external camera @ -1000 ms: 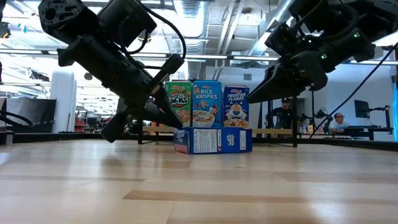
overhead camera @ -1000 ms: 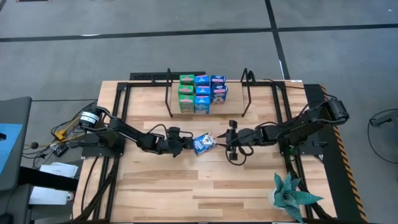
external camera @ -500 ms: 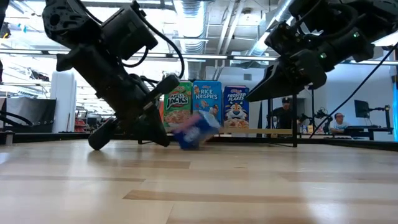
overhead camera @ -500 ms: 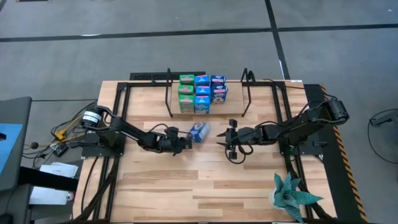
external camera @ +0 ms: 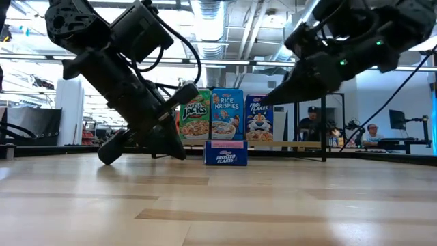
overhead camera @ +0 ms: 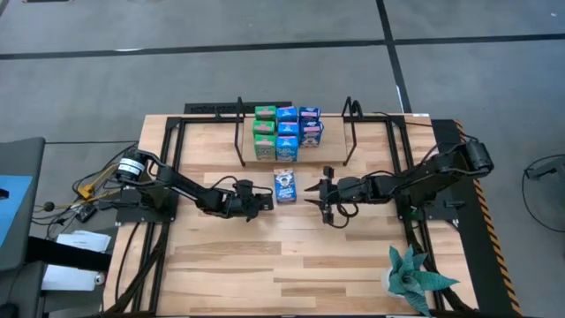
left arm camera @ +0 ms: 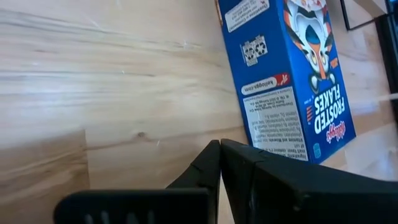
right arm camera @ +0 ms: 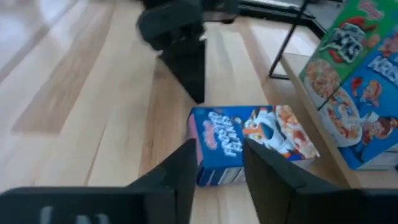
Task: Stack cereal on shelf
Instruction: Put the blue cereal box on the shelf aligned with the blue cereal box
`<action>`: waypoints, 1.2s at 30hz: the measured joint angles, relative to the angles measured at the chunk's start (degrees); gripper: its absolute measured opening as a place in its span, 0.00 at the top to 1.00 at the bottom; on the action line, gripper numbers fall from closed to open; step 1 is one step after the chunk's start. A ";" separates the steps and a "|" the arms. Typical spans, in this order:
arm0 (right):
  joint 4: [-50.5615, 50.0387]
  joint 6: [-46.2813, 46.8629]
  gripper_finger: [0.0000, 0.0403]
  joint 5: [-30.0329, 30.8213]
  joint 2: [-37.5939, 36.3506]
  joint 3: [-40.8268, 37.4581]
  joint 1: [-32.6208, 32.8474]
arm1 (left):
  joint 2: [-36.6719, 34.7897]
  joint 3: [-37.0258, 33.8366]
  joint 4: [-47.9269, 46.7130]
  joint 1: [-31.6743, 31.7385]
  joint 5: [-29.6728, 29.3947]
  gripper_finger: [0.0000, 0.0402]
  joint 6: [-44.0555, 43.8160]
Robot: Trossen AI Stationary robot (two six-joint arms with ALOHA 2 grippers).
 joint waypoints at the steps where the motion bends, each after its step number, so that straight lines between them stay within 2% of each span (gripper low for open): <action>1: 2.26 1.26 0.67 -0.73 0.80 0.00 -0.73 | 0.00 0.00 0.22 0.02 -0.08 1.00 0.01; 5: 6.25 4.87 0.90 -3.84 5.26 0.02 -3.09 | 0.02 -0.02 1.27 -0.01 -0.40 1.00 0.36; 7: 7.86 5.91 0.96 -5.11 8.05 0.02 -3.59 | 0.02 -0.02 1.27 -0.54 -0.62 1.00 0.36; 12: 13.85 7.97 0.93 -5.52 13.96 0.02 -3.65 | 0.02 -0.02 1.31 -2.06 -1.14 1.00 0.14; 17: 17.53 8.57 0.98 -5.54 16.03 0.02 -3.84 | 0.02 -0.02 1.29 -2.27 -1.23 1.00 -0.53; 24: 17.23 8.28 0.94 -5.52 16.15 0.02 -5.71 | 0.00 -0.02 1.40 -2.29 -1.08 1.00 -0.71; 30: 16.82 8.20 0.97 -5.71 16.15 0.02 -7.25 | -0.02 -0.02 1.44 -2.32 -0.97 1.00 -0.91; 36: 17.77 8.15 0.96 -5.80 16.52 0.02 -7.55 | -0.04 0.00 1.49 -2.36 -0.84 1.00 -0.95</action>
